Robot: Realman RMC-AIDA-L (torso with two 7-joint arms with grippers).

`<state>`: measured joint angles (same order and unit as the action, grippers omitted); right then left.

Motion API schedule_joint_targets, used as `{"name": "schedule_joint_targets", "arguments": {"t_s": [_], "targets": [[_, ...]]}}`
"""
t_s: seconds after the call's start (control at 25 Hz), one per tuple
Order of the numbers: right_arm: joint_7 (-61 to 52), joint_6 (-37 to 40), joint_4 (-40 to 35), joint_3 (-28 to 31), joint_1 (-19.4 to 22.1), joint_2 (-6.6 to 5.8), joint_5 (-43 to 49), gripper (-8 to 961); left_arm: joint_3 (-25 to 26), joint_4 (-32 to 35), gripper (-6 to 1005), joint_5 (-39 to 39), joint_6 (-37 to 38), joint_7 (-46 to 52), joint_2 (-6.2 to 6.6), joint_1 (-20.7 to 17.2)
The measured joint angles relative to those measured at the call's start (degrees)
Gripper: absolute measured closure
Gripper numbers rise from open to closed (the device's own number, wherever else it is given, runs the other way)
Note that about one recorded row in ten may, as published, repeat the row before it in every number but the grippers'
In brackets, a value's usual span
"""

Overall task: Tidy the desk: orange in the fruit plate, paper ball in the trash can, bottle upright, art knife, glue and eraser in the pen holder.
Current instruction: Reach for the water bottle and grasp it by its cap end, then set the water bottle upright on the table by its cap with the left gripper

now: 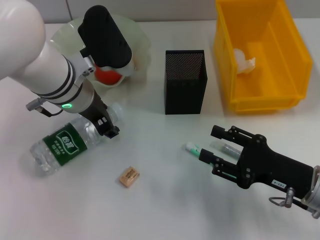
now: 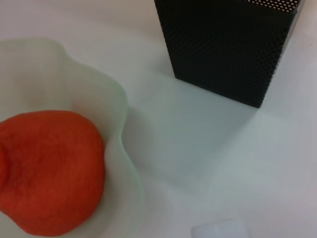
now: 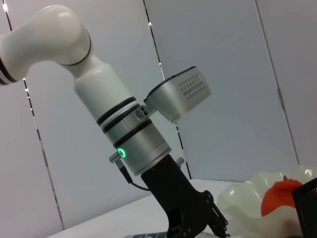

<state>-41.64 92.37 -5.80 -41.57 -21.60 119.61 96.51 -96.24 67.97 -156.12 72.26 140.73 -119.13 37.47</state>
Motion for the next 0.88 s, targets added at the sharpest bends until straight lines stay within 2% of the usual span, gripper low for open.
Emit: {"name": "schedule_joint_targets", "arguments": {"t_s": [0.48,0.88], "targets": [[0.1,0.0,0.7,0.0,0.3,-0.03,0.0,277,0.0,0.0,426,0.5,-0.7,0.5,-0.05,0.0],[0.2,0.0,0.8,-0.2,0.3,-0.09,0.0,276,-0.7,0.9,540,0.5,-0.5,0.5,-0.05,-0.3]]}}
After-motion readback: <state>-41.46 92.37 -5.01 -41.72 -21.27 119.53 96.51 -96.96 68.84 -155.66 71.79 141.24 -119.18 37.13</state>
